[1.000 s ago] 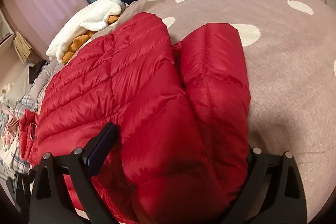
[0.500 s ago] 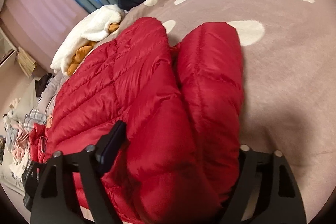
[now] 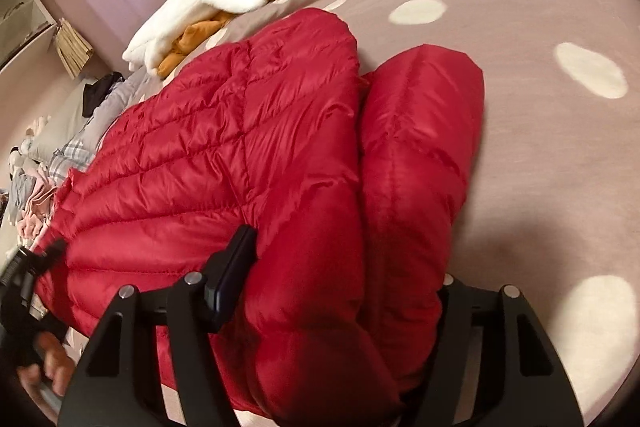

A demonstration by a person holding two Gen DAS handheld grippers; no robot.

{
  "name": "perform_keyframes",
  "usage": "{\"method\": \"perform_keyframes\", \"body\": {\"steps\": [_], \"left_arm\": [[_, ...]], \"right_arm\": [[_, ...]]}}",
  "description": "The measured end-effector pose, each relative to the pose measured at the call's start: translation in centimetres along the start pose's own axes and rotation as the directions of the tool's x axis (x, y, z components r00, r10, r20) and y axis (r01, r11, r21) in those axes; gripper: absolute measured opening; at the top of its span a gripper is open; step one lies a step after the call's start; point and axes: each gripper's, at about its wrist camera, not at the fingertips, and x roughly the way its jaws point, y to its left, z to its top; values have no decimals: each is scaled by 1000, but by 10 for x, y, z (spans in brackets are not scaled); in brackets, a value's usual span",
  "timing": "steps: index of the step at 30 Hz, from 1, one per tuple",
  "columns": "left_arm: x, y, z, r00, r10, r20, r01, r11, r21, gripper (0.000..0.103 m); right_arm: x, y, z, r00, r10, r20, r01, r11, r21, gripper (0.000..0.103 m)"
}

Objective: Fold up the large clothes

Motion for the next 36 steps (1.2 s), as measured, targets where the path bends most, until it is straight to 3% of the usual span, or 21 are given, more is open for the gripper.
{"method": "perform_keyframes", "body": {"steps": [5,9,13,16,19,24,28,32,36], "left_arm": [[-11,-16,7,995,-46,88,43,999,28,46],[-2,-20,-6,995,-11,101,9,1000,19,46],[-12,-30,-8,987,-110,113,107,994,36,46],[-20,-40,-11,989,-65,133,55,996,76,46],[-19,-37,-10,989,-95,117,91,995,43,46],[-14,-34,-6,995,-55,89,51,997,55,46],[-20,-30,-3,987,-145,64,148,988,-38,46],[-29,-52,-3,988,-143,59,142,989,34,46],[-42,-55,-6,979,-192,66,192,981,1,46]], "right_arm": [[16,17,4,1000,9,-15,-10,1000,-21,65],[16,24,-4,1000,0,15,1,999,-52,65],[15,17,-3,999,37,2,-37,998,-51,65],[14,15,-3,999,33,-7,-33,999,-24,65],[12,19,-8,1000,0,16,1,1000,-25,65],[5,17,-13,1000,5,5,-5,1000,-10,65],[2,12,-13,999,38,-23,-38,999,15,65],[2,13,-14,999,43,-28,-42,999,25,66],[1,19,-18,999,33,-13,-33,999,-4,66]]}}
